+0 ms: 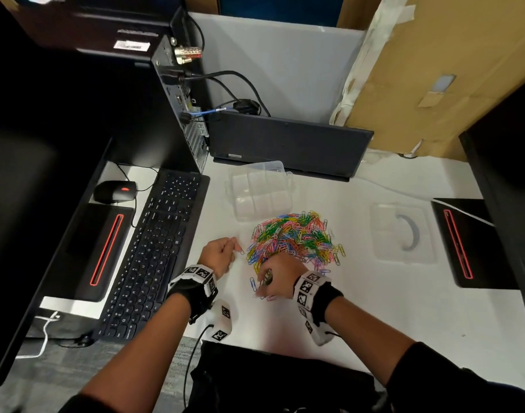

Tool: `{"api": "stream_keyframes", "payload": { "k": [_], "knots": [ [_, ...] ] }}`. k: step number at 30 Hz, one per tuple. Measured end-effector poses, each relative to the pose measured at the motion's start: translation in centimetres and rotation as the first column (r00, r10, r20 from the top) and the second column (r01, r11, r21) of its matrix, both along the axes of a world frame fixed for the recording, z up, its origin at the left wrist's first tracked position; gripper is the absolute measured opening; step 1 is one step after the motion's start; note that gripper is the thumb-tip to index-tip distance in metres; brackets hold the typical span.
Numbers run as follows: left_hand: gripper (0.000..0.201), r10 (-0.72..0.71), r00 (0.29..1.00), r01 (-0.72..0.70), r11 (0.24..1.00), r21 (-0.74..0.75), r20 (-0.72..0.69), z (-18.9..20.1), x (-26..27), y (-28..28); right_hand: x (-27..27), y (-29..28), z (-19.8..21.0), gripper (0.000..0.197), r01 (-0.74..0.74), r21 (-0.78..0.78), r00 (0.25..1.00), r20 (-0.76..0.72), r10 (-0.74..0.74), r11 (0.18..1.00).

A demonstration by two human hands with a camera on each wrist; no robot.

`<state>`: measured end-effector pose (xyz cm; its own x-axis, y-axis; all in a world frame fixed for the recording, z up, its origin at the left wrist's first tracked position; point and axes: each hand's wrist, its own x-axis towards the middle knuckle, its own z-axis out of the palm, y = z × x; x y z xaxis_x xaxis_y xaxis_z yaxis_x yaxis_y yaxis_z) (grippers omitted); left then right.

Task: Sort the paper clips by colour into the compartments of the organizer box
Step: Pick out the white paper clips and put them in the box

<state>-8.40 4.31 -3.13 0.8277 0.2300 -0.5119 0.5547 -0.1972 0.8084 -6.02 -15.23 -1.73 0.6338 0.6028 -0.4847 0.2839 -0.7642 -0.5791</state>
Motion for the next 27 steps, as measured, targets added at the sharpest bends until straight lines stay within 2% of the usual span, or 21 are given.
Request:
{"api": "stream_keyframes", "payload": {
  "k": [3,7,9,12,17,19,22,27],
  "knots": [
    [0.038,-0.006,1.000,0.007,1.000,-0.007,0.007,-0.2,0.2,0.3,-0.1,0.5,0.2,0.034,-0.077,-0.086,0.994,0.066,0.083,0.993],
    [0.038,-0.037,0.999,0.037,0.999,-0.019,-0.001,-0.4,0.6,0.4,-0.2,0.9,0.4,0.017,-0.173,-0.109,0.979,0.086,0.183,0.979],
    [0.038,-0.057,0.998,0.057,0.998,-0.018,-0.016,-0.5,0.8,0.4,-0.2,1.0,0.5,0.014,-0.214,-0.133,0.967,0.110,0.229,0.968],
    [0.038,-0.083,0.996,0.083,0.997,-0.009,-0.023,-0.4,1.2,0.5,-0.4,1.0,0.3,0.016,-0.259,-0.159,0.948,0.146,0.282,0.953],
    [0.037,-0.119,0.993,0.119,0.993,0.025,0.000,0.4,1.8,0.6,-1.0,1.6,0.4,0.026,-0.322,-0.244,0.870,0.304,0.388,0.915],
    [0.036,-0.128,0.992,0.128,0.991,0.047,0.005,0.7,2.0,0.6,-1.1,1.8,0.5,0.024,-0.314,-0.262,0.874,0.296,0.385,0.913],
    [0.036,-0.127,0.992,0.126,0.991,0.039,0.014,1.1,2.3,0.6,-0.7,1.6,0.1,0.008,-0.246,-0.260,0.929,0.212,0.304,0.934],
    [0.036,-0.145,0.989,0.144,0.989,0.031,0.028,1.8,2.6,0.3,-0.3,1.1,0.4,0.012,-0.192,-0.250,0.967,0.118,0.227,0.949]
  ]
}}
